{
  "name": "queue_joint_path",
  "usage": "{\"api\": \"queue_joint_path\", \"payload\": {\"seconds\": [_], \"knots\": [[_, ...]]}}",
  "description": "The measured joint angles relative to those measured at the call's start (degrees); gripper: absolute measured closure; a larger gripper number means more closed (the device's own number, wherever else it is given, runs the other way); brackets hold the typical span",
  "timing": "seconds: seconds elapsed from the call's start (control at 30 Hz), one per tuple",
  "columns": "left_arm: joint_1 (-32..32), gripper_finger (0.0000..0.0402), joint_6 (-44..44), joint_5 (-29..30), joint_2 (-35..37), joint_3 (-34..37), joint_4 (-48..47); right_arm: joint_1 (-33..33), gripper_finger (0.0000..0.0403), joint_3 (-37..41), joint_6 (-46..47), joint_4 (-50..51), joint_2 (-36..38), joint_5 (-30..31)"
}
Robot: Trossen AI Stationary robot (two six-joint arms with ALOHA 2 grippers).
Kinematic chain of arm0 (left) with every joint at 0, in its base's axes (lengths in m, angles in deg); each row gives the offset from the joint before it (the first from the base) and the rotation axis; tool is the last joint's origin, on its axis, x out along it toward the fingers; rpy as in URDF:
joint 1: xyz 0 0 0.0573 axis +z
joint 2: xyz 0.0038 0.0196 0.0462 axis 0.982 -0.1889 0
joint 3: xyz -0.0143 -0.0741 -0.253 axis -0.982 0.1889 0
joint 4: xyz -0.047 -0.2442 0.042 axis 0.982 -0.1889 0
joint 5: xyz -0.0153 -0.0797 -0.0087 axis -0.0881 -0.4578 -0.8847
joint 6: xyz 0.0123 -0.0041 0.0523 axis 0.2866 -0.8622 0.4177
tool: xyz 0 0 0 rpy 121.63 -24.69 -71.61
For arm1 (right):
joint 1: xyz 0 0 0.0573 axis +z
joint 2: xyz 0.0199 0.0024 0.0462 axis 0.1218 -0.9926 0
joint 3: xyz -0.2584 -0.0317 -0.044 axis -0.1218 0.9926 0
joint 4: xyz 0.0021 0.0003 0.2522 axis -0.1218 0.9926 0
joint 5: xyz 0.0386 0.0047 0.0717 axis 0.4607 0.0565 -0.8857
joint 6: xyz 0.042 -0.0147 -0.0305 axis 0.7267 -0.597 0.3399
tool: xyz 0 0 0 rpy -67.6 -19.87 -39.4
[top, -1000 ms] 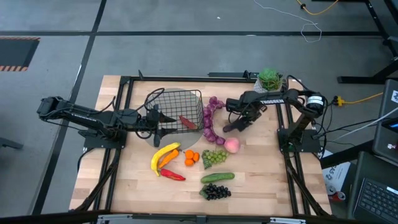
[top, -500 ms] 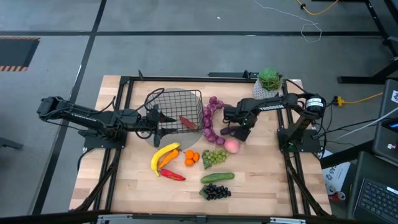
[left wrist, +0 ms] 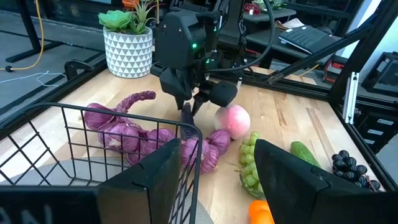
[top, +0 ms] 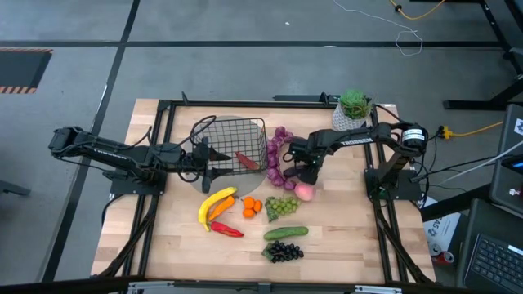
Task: Build produce basket
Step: Put the eggplant into the wire basket
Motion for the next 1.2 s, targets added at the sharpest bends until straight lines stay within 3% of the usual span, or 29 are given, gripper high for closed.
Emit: {"api": "queue_joint_path", "payload": {"seconds": [0.1, 0.3, 0.43, 0.67, 0.93, 1.2], "knots": [[0.0, 0.0202, 0.0, 0.0, 0.0, 0.0, 0.0, 0.0, 0.0235, 0.0, 4.4, 0.7, 0.0, -4.0], [0.0, 0.0202, 0.0, 0.0, 0.0, 0.0, 0.0, 0.0, 0.0235, 0.0, 28.9, 2.1, 0.0, -4.3], [0.0, 0.0202, 0.0, 0.0, 0.0, 0.0, 0.0, 0.0, 0.0235, 0.0, 33.1, 2.2, 0.0, -4.4], [0.0, 0.0202, 0.0, 0.0, 0.0, 0.0, -0.2, 0.0, 0.0235, -1.0, 31.5, 3.6, 0.0, -4.7], [0.0, 0.0202, 0.0, 0.0, 0.0, 0.0, -0.3, 0.0, 0.0235, -7.8, 28.5, 8.7, 0.0, -2.8], [0.0, 0.0202, 0.0, 0.0, 0.0, 0.0, -0.5, 0.0, 0.0235, -10.6, 7.4, 2.4, 0.0, -0.1]]}}
